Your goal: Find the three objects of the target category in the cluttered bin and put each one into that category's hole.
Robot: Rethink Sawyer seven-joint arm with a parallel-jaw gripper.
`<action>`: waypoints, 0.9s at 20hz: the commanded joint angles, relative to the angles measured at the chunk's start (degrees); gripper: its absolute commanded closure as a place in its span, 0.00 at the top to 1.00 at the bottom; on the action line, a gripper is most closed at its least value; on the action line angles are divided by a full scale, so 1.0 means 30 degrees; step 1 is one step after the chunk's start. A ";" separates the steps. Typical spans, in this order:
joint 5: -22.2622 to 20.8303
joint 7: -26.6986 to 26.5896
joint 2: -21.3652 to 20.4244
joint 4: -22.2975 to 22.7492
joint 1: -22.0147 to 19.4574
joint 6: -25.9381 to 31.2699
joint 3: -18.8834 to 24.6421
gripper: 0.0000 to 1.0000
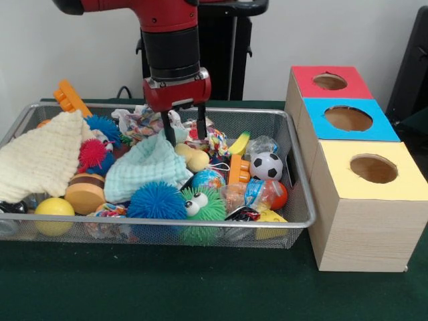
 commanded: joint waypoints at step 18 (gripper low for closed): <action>-0.1704 -0.0472 0.1832 -0.3025 0.1604 0.0097 -0.1015 1.00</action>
